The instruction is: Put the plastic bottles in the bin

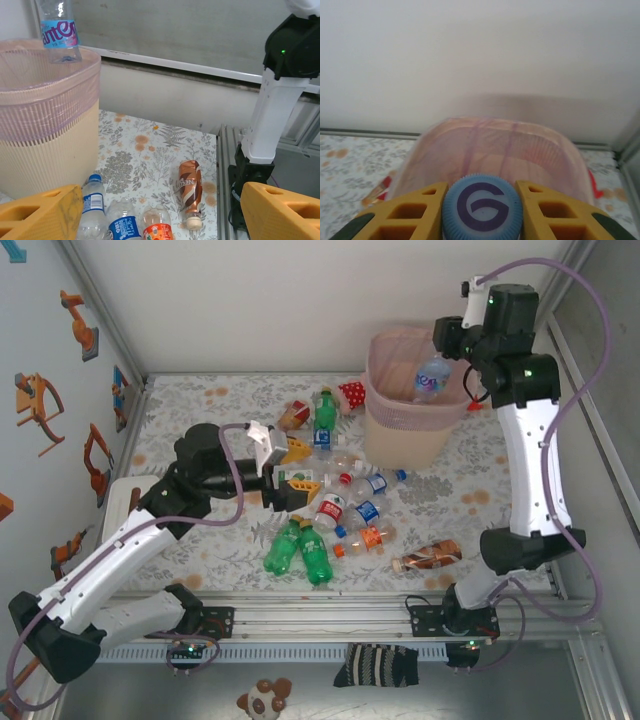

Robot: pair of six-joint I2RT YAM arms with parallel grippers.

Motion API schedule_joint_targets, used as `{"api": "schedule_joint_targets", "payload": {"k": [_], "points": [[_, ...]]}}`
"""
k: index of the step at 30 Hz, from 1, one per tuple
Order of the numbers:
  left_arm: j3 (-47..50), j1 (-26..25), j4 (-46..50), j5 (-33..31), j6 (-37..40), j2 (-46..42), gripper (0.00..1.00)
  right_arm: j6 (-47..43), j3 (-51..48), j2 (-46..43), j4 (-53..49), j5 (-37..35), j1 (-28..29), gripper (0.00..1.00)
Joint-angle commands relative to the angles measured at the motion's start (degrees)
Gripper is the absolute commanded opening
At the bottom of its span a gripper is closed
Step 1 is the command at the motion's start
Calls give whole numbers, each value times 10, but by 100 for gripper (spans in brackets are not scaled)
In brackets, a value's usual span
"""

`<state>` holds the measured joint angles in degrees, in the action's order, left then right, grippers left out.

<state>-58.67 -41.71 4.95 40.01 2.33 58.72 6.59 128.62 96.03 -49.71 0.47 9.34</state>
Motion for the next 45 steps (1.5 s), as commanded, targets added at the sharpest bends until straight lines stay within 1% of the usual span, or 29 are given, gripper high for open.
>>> {"api": "schedule_joint_targets", "payload": {"k": [1, 4, 6, 20, 25, 31, 33, 35, 39, 41, 45], "points": [[5, -3, 2, -3, 9, -12, 82, -2, 56, 44, -58, -65, -11, 33], [8, -3, 3, -11, 5, -14, 82, 5, 95, 88, -103, -93, -12, 33], [10, -3, 1, -15, 1, -14, 82, 10, 95, 105, -115, -97, -12, 33], [15, -3, 14, -35, -7, -14, 82, 18, 94, 240, -183, -82, -14, 32], [21, -3, 19, -43, -11, -18, 81, 19, 90, 292, -194, -53, -18, 35], [29, -3, 17, -52, -15, -27, 81, 20, 87, 341, -196, -52, -20, 37], [30, -4, 17, -56, -15, -29, 81, 19, 84, 353, -196, -58, -21, 40], [32, -3, 16, -61, -17, -29, 81, 19, 81, 362, -196, -58, -22, 44], [34, -3, 15, -74, -21, -30, 81, 21, 79, 363, -197, -60, -23, 60], [35, -3, 15, -85, -23, -30, 81, 21, 80, 354, -197, -61, -23, 66], [37, -3, 20, -126, -30, -29, 81, 21, 83, 328, -196, -63, -23, 72]]}}
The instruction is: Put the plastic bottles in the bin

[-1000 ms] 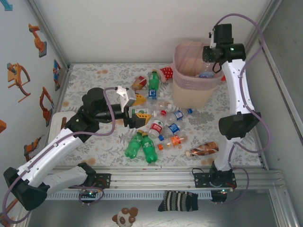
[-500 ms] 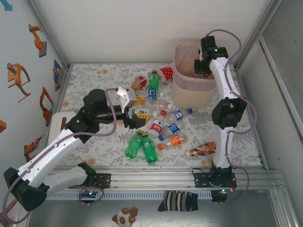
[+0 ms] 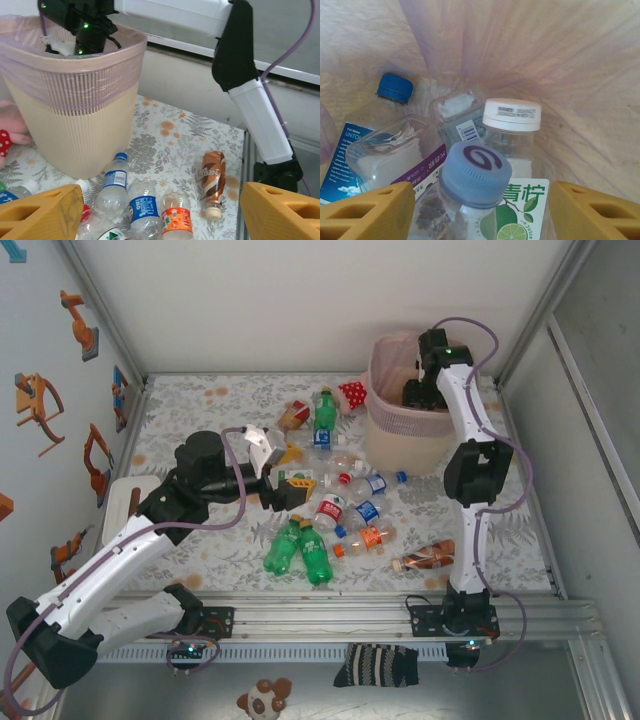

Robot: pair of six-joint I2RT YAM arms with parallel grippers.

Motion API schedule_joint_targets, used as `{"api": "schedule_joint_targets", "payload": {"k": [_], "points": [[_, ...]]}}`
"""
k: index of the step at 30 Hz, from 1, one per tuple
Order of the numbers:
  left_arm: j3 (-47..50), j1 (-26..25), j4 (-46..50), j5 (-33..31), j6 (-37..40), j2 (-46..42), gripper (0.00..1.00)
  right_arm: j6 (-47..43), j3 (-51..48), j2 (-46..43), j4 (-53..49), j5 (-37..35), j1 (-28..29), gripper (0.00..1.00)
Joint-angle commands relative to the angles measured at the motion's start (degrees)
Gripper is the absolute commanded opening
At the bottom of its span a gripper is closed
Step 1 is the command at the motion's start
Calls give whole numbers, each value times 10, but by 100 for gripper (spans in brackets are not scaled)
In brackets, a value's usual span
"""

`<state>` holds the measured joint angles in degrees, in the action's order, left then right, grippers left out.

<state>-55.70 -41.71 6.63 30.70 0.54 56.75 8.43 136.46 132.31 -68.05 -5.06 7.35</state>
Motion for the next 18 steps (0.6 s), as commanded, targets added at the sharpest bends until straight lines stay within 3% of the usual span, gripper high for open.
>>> {"api": "schedule_joint_targets", "payload": {"k": [1, 8, 18], "points": [[9, -3, 6, -47, -13, -9, 81, 3, 5, -42, -14, -8, -3, 73], [12, -3, 42, -161, -43, 3, 81, 3, 16, -101, -20, -3, -3, 75], [-32, -3, 175, -195, -74, 73, 79, 6, 19, -186, -21, 16, -4, 75]]}}
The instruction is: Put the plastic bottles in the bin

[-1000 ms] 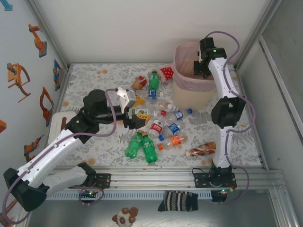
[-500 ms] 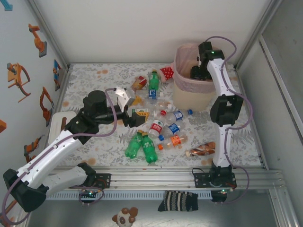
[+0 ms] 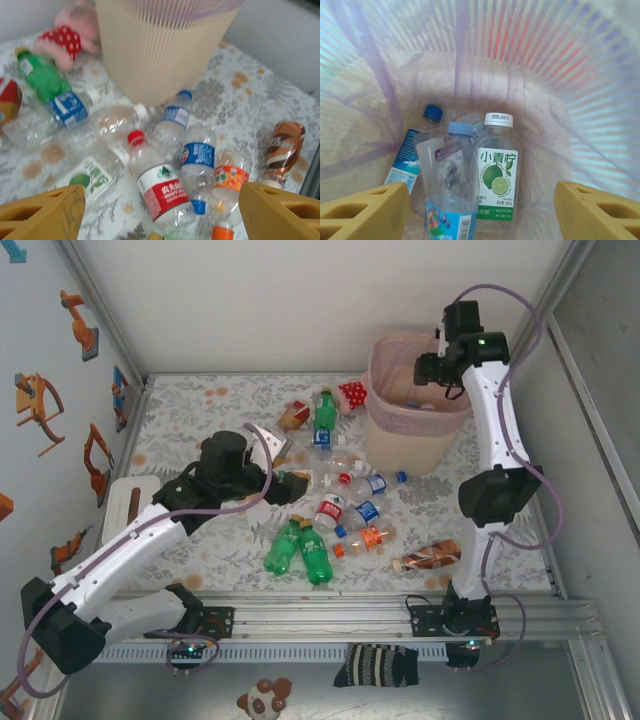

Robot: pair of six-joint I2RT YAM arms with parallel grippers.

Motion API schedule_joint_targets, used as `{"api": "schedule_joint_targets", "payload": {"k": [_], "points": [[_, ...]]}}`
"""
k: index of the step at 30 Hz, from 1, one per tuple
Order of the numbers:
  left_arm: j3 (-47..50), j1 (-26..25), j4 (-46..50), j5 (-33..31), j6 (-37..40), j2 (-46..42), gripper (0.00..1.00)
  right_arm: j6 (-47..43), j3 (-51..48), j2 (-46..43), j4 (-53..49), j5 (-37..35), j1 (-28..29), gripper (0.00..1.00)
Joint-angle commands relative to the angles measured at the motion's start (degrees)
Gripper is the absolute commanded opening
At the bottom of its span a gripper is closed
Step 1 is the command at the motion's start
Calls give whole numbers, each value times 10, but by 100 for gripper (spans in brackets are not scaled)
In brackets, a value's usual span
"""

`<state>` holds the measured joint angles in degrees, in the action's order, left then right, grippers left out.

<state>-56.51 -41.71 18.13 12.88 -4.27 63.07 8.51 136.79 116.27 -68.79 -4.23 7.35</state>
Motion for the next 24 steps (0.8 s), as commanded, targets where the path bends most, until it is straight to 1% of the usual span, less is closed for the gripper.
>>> {"api": "schedule_joint_targets", "payload": {"k": [1, 5, 7, 11, 15, 18, 24], "points": [[-27, -4, 76, -15, -38, 16, 79, 7, 15, -35, -14, 9, -3, 75], [-24, -3, 134, -21, -107, 35, 77, 8, 5, -68, -14, 14, -3, 75], [-15, -4, 156, -13, -140, 39, 76, 11, -2, -83, -13, 19, -3, 75], [28, -10, 166, -10, -191, 24, 76, 20, -31, -119, -1, 34, -4, 75], [66, -23, 182, -12, -220, 2, 76, 28, -70, -156, 18, 50, -3, 75], [80, -41, 209, -22, -241, -1, 76, 31, -92, -179, 23, 56, -3, 75], [115, -98, 235, -76, -295, 12, 76, 43, -148, -222, 47, 73, -3, 75]]}}
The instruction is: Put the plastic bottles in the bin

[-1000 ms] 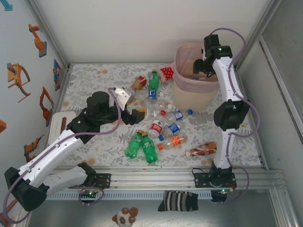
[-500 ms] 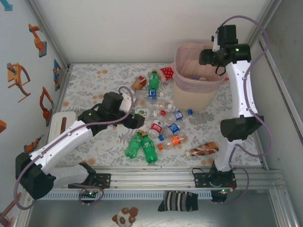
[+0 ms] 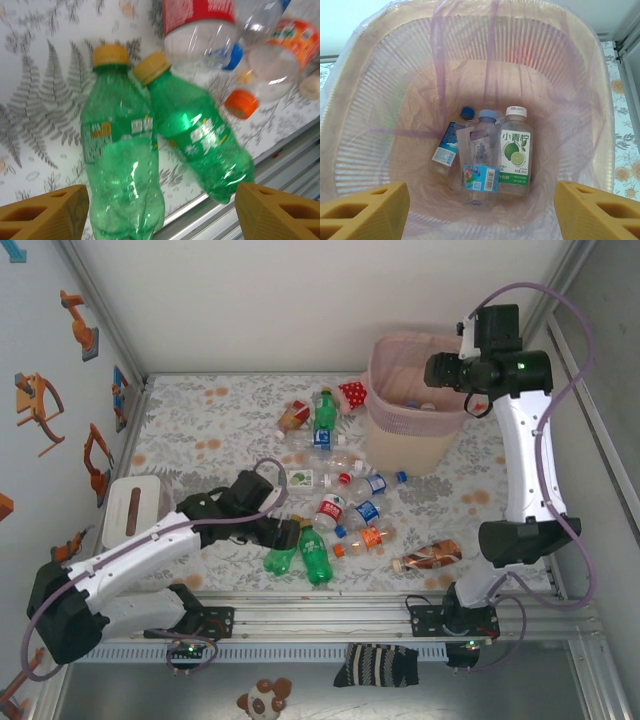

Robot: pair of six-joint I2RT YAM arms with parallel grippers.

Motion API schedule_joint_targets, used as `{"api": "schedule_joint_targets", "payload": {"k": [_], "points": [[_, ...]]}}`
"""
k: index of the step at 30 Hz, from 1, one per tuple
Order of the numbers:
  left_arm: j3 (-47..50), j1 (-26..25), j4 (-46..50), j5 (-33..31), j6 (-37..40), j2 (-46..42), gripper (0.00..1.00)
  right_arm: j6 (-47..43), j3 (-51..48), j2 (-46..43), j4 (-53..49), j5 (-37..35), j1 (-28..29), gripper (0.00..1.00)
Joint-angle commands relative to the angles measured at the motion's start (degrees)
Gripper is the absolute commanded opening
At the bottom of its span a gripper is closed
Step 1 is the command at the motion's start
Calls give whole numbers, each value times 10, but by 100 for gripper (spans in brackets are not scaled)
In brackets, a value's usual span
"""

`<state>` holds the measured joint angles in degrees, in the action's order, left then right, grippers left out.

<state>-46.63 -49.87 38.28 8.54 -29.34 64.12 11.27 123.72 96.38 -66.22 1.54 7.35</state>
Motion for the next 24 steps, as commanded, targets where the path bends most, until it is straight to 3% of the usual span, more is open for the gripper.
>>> {"api": "schedule_joint_targets", "payload": {"k": [1, 11, 17, 24], "points": [[22, -24, 34, -39, -51, 6, 77, 18, -26, -28, 25, 18, -3, 75], [32, -61, 6, -10, -32, 110, 80, 23, -37, -39, 28, 35, -3, 75], [22, -61, 6, -29, -24, 173, 80, 22, -49, -44, 28, 36, -3, 75], [19, -61, -8, -25, -22, 222, 74, 21, -54, -50, 28, 35, -3, 75]]}}
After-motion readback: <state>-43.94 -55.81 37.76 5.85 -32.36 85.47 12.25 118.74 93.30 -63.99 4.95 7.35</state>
